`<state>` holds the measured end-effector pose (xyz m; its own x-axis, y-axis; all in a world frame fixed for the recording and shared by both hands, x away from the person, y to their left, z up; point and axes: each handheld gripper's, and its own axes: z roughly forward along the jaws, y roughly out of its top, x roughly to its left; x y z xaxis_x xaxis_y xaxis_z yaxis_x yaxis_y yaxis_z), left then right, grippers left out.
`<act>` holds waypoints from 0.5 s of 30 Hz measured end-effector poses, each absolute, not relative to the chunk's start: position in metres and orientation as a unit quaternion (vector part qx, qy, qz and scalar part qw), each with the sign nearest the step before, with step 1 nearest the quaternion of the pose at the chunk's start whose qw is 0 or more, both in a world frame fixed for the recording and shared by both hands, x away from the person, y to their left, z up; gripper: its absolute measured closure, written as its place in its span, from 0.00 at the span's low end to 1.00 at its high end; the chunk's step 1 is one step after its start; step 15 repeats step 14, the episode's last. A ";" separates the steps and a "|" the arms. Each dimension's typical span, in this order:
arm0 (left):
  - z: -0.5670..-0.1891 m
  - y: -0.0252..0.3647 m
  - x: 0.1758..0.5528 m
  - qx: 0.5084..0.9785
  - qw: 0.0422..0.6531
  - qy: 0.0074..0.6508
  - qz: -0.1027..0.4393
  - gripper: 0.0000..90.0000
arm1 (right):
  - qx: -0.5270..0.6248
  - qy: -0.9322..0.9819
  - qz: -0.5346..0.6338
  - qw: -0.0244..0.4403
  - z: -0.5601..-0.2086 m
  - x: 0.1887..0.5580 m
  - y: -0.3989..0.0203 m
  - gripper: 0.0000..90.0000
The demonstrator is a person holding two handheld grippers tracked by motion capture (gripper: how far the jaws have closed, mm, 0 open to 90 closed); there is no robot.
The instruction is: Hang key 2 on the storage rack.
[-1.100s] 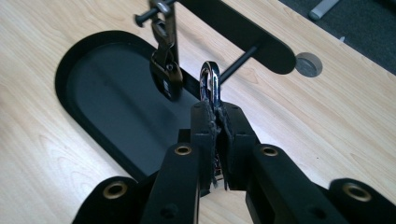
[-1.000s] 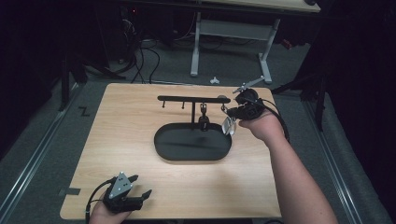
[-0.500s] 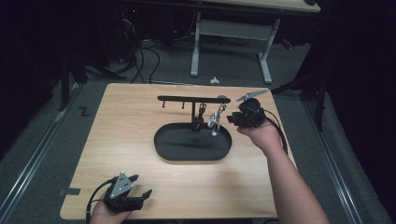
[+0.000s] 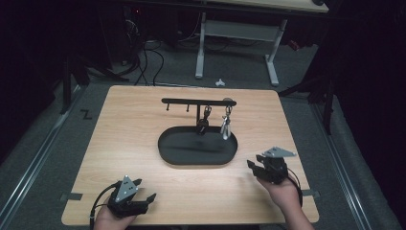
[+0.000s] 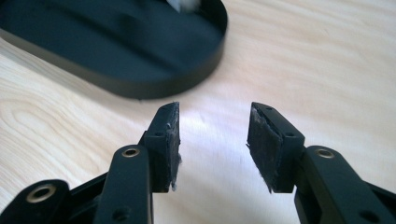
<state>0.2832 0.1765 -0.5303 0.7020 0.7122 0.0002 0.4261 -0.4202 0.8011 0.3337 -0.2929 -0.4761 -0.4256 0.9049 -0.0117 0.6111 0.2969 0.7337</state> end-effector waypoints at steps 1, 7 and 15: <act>-0.530 0.177 0.283 0.824 0.414 0.347 0.172 0.28 | 0.495 0.766 0.344 0.225 -0.484 0.324 -0.296 0.60; -0.529 0.178 0.284 0.818 0.417 0.354 0.177 0.28 | 0.510 0.734 0.373 0.250 -0.503 0.290 -0.304 0.56; -0.528 0.178 0.284 0.818 0.417 0.353 0.177 0.27 | 0.512 0.732 0.369 0.257 -0.504 0.286 -0.309 0.50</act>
